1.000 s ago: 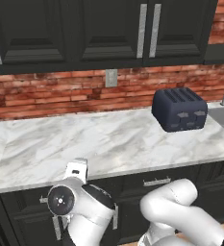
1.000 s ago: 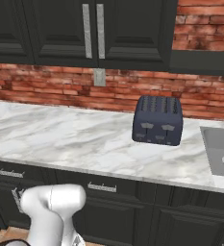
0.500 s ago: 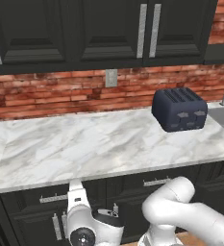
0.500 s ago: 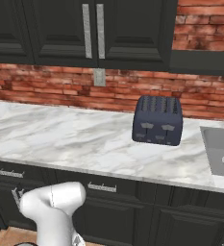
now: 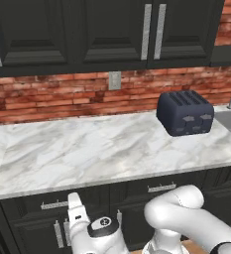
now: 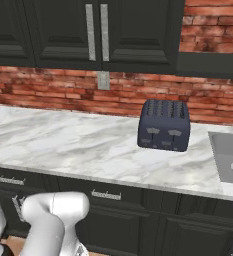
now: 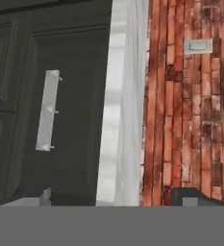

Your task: Take the pizza cutter from the drawer on the left and place it on the dining counter for cutting.

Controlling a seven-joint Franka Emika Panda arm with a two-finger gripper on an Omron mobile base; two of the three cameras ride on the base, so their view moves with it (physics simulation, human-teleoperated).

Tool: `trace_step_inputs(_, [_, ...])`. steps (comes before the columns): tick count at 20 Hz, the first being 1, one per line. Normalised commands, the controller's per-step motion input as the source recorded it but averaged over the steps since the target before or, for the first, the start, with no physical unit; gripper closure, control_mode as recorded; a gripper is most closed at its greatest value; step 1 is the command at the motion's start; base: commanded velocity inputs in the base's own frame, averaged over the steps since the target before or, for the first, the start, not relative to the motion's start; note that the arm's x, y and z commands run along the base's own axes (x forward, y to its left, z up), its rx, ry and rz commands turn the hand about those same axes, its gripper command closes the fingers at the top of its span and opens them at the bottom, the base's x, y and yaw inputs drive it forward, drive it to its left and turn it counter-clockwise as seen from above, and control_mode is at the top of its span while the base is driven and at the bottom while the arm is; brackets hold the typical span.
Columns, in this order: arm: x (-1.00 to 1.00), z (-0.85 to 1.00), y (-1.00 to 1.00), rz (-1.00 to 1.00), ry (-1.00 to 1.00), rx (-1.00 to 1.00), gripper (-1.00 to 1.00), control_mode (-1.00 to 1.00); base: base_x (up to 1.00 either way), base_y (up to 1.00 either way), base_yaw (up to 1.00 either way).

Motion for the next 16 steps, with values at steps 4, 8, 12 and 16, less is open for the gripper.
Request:
trace_step_inputs(4, [0.17, -0.34, 0.51, -0.01, -0.15, -0.07, -1.0, -1.0, 0.0, 0.0, 0.0])
trace_step_inputs(8, [0.01, -0.29, 0.33, -0.06, -0.14, -0.01, -1.0, -1.0, 0.0, 0.0, 0.0])
trace_step_inputs(12, [0.07, -0.31, 0.08, -0.12, -0.14, 0.01, -1.0, -1.0, 0.0, 0.0, 0.0])
trace_step_inputs(16, [0.22, -0.19, 0.03, -0.1, -0.11, 0.01, -1.0, -1.0, 0.0, 0.0, 0.0])
